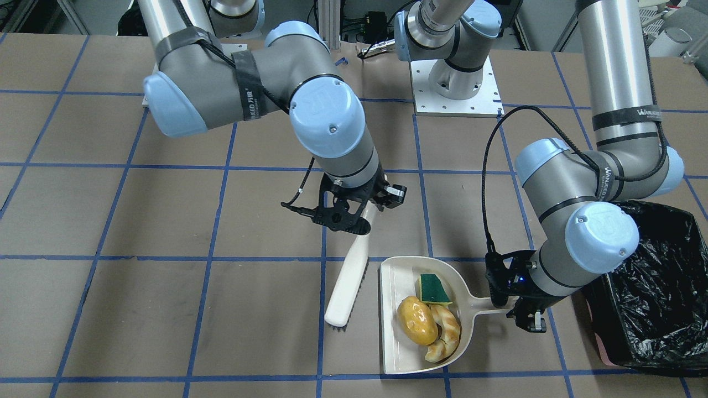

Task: Sweep and dump trash into bin
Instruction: 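Carry the loaded dustpan over the bin with the left gripper while the right withdraws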

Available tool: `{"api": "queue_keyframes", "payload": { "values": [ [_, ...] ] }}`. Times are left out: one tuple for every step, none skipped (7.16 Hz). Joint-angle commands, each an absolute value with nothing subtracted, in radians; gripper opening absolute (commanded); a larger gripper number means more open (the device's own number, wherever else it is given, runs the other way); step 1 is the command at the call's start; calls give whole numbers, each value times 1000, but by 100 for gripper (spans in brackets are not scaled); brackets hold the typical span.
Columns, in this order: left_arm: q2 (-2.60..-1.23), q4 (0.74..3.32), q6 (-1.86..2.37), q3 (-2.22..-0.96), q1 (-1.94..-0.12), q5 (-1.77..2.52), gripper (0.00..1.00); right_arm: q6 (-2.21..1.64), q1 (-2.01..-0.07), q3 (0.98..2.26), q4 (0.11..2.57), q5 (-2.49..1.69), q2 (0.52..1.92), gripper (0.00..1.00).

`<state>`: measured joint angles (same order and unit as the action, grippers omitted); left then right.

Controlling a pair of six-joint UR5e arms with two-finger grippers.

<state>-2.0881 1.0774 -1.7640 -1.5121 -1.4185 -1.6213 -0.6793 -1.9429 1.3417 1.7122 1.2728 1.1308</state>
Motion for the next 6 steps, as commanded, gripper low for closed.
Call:
{"api": "queue_keyframes", "payload": {
  "values": [
    [-2056, 1106, -1796, -1511, -1375, -1612, 0, -388, -1780, 1348, 1530, 1415, 1227, 0],
    [-2036, 1120, -1801, -1509, -1346, -1594, 0, -286, -1691, 1359, 1494, 1463, 1261, 0],
    [-2005, 1170, -1818, -1484, -1307, -1589, 0, -173, -1613, 1389, 1509, 1544, 1273, 0],
    [-1990, 1240, -1827, -1436, -1257, -1572, 0, -47, -1548, 1413, 1514, 1572, 1275, 0],
    [-1980, 1287, -1844, -1408, -1208, -1568, 0, 25, -1490, 1416, 1516, 1575, 1276, 0],
    [-1973, 1292, -1865, -1405, -1171, -1565, 0, 93, -1407, 1417, 1513, 1591, 1275, 0]
  ]
}}
